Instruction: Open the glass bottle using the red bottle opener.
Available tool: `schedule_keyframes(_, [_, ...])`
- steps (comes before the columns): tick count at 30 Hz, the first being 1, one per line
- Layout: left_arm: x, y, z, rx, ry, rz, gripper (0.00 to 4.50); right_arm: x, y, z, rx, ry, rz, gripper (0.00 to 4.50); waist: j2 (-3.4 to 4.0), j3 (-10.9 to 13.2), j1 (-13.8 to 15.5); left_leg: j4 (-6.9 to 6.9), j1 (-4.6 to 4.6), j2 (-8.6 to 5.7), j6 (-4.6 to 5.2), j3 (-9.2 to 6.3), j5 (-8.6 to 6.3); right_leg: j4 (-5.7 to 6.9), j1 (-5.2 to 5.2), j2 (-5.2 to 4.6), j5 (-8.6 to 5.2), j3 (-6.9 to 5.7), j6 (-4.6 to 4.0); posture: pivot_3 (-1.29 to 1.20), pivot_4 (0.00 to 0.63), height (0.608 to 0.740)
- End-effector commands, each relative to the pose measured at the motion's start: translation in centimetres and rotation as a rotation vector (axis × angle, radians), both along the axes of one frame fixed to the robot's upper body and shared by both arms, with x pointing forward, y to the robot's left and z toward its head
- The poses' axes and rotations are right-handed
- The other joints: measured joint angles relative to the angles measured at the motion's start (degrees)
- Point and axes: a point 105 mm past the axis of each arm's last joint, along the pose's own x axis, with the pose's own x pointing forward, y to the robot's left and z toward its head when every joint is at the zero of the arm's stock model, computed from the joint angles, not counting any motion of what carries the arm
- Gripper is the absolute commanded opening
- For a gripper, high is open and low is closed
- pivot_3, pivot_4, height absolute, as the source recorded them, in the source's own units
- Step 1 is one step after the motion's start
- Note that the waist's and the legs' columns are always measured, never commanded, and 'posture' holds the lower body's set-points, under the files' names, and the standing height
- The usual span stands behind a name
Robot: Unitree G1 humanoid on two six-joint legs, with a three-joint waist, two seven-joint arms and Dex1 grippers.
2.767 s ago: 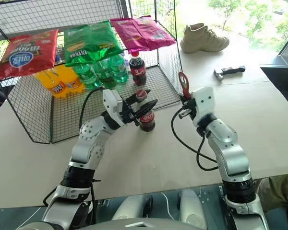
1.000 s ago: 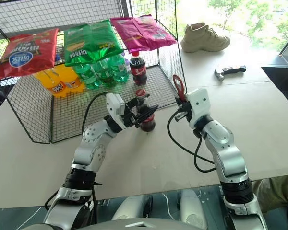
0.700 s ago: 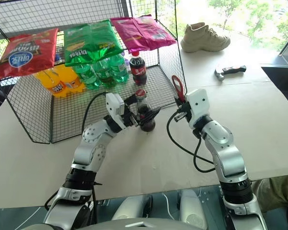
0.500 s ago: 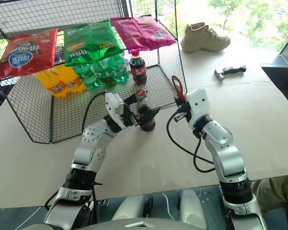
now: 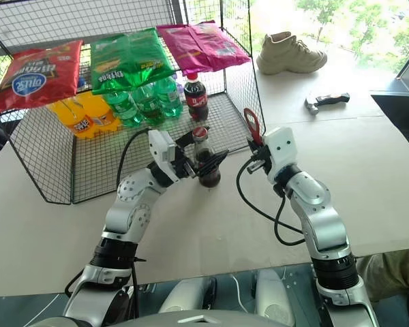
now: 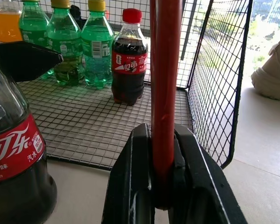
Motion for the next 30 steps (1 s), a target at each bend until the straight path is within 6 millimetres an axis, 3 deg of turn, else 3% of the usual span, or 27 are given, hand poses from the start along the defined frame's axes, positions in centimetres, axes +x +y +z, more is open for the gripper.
schedule_keyframes(1, [-0.5,0.1,1.6,-0.02,-0.067,-0.009,4.47,-0.4,0.0,1.1,0.012,-0.054,0.006,0.0,0.0,0.0,0.0,0.0,0.0,0.0,0.0,0.0,0.0,0.0,0.0,0.0,0.0,0.0,0.0,0.0,0.15,0.74])
schedule_keyframes(2, [-0.5,0.1,1.6,-0.021,-0.067,-0.009,4.47,-0.4,0.1,1.1,0.012,-0.054,0.007,0.0,0.0,0.0,0.0,0.0,0.0,0.0,0.0,0.0,0.0,0.0,0.0,0.0,0.0,0.0,0.0,0.0,0.15,0.74])
schedule_keyframes(5, [-0.5,0.2,1.5,-0.017,-0.065,-0.007,3.32,-0.3,0.1,1.2,0.013,-0.055,0.007,0.0,0.0,0.0,0.0,0.0,0.0,0.0,0.0,0.0,0.0,0.0,0.0,0.0,0.0,0.0,0.0,0.0,0.15,0.74])
schedule_keyframes(7, [-0.6,0.2,1.2,0.002,-0.065,-0.008,2.31,-0.3,0.1,1.3,0.015,-0.057,0.007,0.0,0.0,0.0,0.0,-0.01,0.0,0.0,0.0,0.0,0.0,0.0,0.0,0.0,0.0,0.0,0.0,0.0,0.15,0.74])
schedule_keyframes(9, [-0.6,0.2,1.0,0.009,-0.063,-0.004,1.91,-0.3,0.1,1.3,0.015,-0.059,0.008,0.0,0.0,0.0,0.0,-0.02,0.02,0.0,0.0,0.01,0.0,-0.01,0.0,-0.01,0.0,0.01,0.0,0.0,0.15,0.74])
schedule_keyframes(15, [-0.7,0.3,0.6,0.025,-0.055,0.0,1.9,-0.3,0.6,1.6,-0.004,-0.077,0.027,0.0,0.01,0.0,0.0,-0.03,0.02,0.01,0.0,0.01,0.0,-0.01,0.0,0.0,0.0,0.0,0.0,0.0,0.15,0.74])
schedule_keyframes(22, [-0.6,0.1,0.1,0.026,-0.036,-0.008,1.9,0.1,3.5,4.0,-0.329,-0.367,0.084,0.0,0.02,0.0,-0.2,-0.03,0.04,0.0,-0.02,0.07,0.01,-0.01,-0.02,0.0,0.0,0.02,0.0,0.0,0.15,0.74])
schedule_keyframes(30, [-0.6,-0.2,0.0,0.02,-0.033,-0.014,1.9,0.0,5.5,2.8,-0.582,-0.564,0.161,0.0,0.0,0.0,0.0,-0.09,-0.01,-0.02,-0.06,0.03,0.03,-0.05,-0.05,-0.03,0.0,0.01,0.0,0.0,0.15,0.74])
